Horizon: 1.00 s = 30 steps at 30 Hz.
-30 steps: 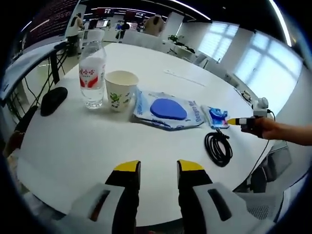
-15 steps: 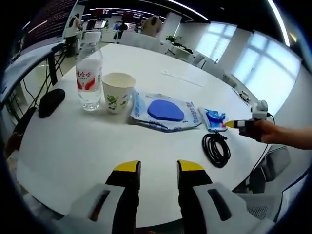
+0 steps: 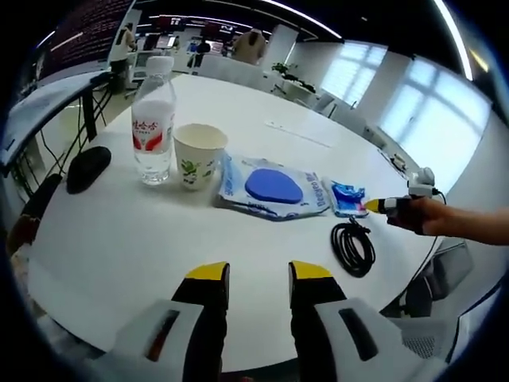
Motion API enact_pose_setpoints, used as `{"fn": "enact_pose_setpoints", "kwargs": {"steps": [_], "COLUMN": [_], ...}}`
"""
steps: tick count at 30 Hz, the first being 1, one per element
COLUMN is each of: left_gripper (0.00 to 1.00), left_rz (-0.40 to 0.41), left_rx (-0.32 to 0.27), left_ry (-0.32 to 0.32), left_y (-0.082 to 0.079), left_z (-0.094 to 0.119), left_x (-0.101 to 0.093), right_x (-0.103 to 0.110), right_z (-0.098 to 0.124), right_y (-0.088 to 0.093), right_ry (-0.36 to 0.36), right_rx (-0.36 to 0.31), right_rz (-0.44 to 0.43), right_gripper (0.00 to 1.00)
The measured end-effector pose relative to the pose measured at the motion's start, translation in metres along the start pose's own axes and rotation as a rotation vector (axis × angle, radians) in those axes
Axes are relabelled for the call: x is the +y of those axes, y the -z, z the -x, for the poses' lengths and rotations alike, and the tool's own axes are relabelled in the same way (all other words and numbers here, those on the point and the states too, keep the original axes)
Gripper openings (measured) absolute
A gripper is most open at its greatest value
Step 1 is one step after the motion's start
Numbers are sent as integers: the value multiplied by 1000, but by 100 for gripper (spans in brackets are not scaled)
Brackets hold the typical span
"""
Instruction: Arrange the tabletop items into an orderly group along one side of the table until the central work area is clear of visible clutter.
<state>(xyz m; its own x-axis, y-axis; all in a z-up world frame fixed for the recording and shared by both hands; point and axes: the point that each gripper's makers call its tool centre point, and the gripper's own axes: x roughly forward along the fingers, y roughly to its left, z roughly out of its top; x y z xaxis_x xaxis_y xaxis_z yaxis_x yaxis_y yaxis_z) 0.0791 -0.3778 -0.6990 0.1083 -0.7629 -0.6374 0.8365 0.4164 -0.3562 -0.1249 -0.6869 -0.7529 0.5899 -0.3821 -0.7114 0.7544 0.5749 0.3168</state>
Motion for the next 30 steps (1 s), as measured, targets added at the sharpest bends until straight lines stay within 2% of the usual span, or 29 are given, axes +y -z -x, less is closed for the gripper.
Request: {"fn": "enact_pose_setpoints", "kwargs": {"steps": [10, 17, 25, 28, 30], "left_gripper": [32, 34, 35, 38, 39], "left_rz": [-22, -33, -30, -79, -90], "left_rx": [-15, -48, -72, -66, -67], "left_ry": [-2, -20, -27, 1, 6], "left_y": [-3, -21, -34, -36, -38], "left_z": [8, 12, 16, 18, 20], "left_x": [7, 21, 33, 30, 30], "right_x": [1, 9, 19, 28, 41], "right_z": [11, 24, 32, 41, 47], "right_y": [-4, 2, 16, 21, 23], "right_ry": [-20, -54, -90, -93, -123], "right_rx": [-15, -39, -12, -19, -32], "right_rz": [9, 78, 156, 209, 237], "right_gripper": [11, 17, 26, 28, 32]}}
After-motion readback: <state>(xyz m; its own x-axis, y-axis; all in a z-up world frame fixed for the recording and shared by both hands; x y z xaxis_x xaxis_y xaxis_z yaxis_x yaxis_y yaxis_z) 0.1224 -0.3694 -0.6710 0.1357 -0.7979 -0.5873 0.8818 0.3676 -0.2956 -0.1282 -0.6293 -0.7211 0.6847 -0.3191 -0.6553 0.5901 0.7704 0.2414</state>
